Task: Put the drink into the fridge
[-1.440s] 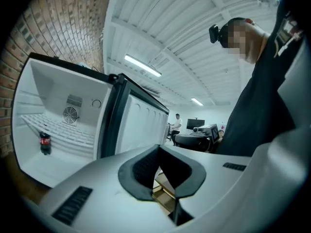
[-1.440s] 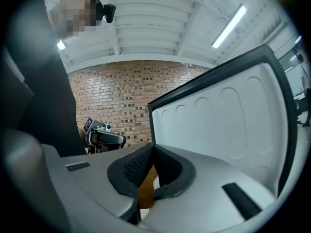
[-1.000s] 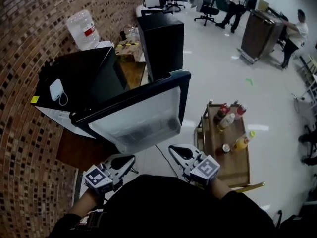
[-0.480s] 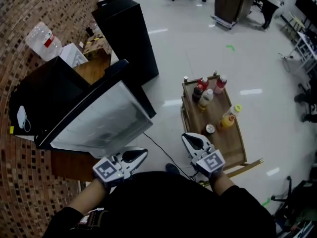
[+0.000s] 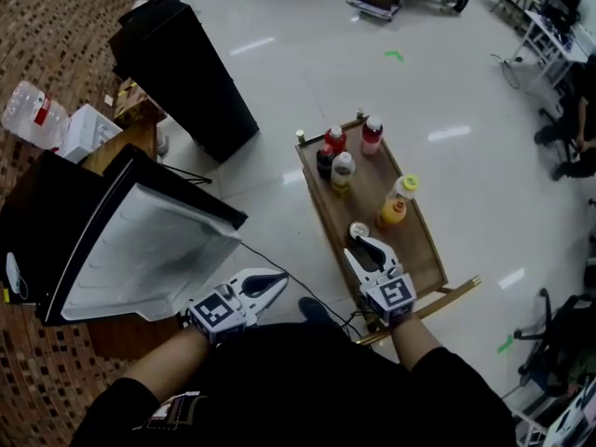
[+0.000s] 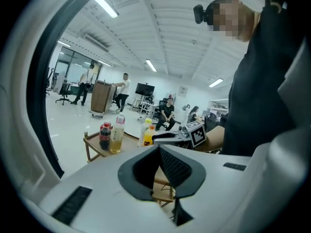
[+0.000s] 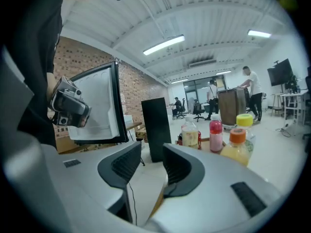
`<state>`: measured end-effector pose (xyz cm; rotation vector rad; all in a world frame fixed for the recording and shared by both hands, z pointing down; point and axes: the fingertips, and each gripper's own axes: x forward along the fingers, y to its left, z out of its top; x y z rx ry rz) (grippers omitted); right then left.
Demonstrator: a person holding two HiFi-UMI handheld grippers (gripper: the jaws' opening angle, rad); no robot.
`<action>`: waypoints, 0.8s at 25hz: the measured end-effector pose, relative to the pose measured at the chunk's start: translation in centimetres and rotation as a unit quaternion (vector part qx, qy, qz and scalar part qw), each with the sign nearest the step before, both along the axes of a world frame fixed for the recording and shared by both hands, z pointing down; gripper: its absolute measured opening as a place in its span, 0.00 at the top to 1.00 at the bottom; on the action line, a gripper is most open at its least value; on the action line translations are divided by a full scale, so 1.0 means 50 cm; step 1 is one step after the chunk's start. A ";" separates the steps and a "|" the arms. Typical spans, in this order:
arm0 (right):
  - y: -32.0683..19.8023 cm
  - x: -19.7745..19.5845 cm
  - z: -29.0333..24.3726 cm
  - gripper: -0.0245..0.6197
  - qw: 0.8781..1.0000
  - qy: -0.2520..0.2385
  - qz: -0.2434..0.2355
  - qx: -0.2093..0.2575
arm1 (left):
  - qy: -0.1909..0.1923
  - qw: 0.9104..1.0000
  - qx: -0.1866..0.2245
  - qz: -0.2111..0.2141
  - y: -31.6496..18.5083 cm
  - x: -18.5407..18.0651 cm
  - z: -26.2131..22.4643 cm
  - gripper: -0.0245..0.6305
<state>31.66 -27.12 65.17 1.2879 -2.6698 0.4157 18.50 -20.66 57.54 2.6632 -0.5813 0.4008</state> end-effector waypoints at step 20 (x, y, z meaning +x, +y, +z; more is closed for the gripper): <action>-0.092 0.071 0.319 0.34 0.991 0.102 0.022 -0.086 | -0.011 0.997 -0.061 0.056 -0.031 0.130 0.137 0.96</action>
